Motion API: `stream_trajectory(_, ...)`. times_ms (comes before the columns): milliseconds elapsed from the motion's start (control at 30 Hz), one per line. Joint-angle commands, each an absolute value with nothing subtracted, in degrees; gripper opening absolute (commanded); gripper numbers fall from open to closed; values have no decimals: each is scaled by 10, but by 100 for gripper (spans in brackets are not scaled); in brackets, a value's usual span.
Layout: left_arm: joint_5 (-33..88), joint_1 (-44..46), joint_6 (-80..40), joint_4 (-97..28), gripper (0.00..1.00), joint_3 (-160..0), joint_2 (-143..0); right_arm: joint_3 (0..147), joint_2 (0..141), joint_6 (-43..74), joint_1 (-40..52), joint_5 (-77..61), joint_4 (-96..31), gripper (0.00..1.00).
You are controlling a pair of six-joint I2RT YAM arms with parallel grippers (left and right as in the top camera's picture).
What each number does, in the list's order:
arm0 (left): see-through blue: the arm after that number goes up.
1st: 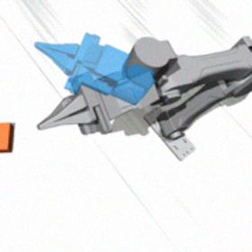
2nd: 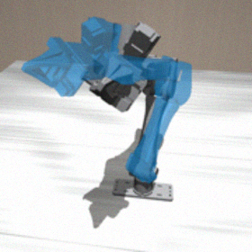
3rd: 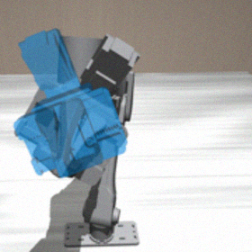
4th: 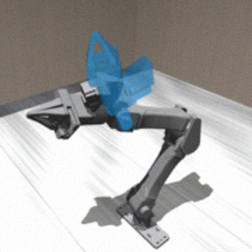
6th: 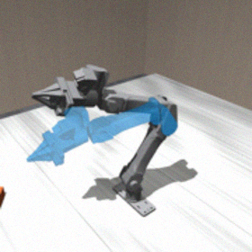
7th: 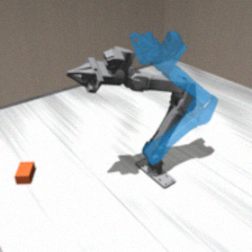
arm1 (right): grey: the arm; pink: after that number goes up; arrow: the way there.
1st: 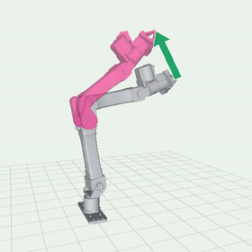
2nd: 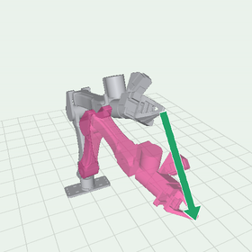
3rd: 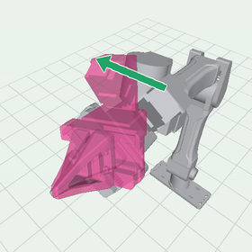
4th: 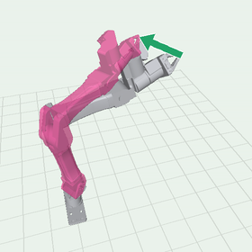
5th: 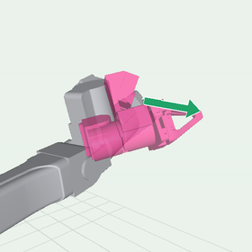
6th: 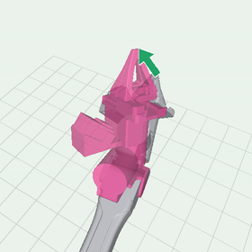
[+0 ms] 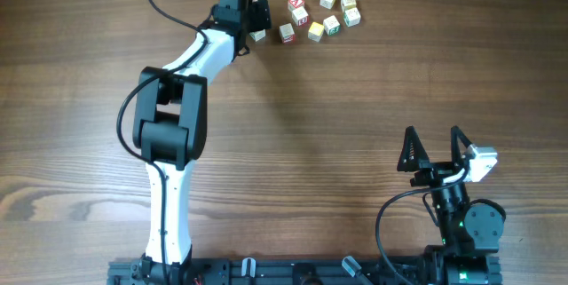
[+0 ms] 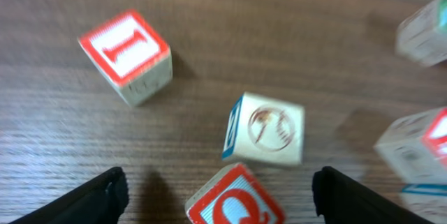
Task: Form a circle
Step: 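Reach the left gripper forward to the block cluster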
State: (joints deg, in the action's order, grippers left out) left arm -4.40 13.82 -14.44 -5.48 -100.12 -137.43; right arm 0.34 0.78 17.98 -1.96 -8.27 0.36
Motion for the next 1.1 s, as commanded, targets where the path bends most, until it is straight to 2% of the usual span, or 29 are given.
stream_trajectory(0,-37,137,-137,-53,81,-1011,-1399,3,4,184,-22,-77,5,100)
stream_trajectory(100,-37,137,-139,-49,74,-1011,-1399,3,4,184,-22,-77,5,100)
stream_trajectory(167,-40,137,-139,-48,64,-1011,-1398,3,4,184,-22,-77,5,100)
stream_trajectory(267,-46,137,-140,-46,59,-1015,-1396,3,4,184,-22,-77,5,100)
stream_trajectory(333,-46,137,-140,-46,50,-1018,-1390,3,4,184,-22,-77,5,100)
stream_trajectory(400,-46,137,-140,-45,48,-1018,-1382,3,4,184,-22,-77,5,100)
stream_trajectory(467,-46,137,-140,-45,41,-1018,-1370,3,4,184,-22,-77,5,100)
stream_trajectory(833,-66,137,-139,-103,40,-1018,-1237,3,4,184,-22,-77,5,100)
stream_trajectory(967,-66,146,-142,-222,37,-1018,-1157,3,4,184,-22,-77,5,100)
stream_trajectory(1067,-65,159,-194,-328,37,-1018,-1103,3,4,184,-22,-77,5,100)
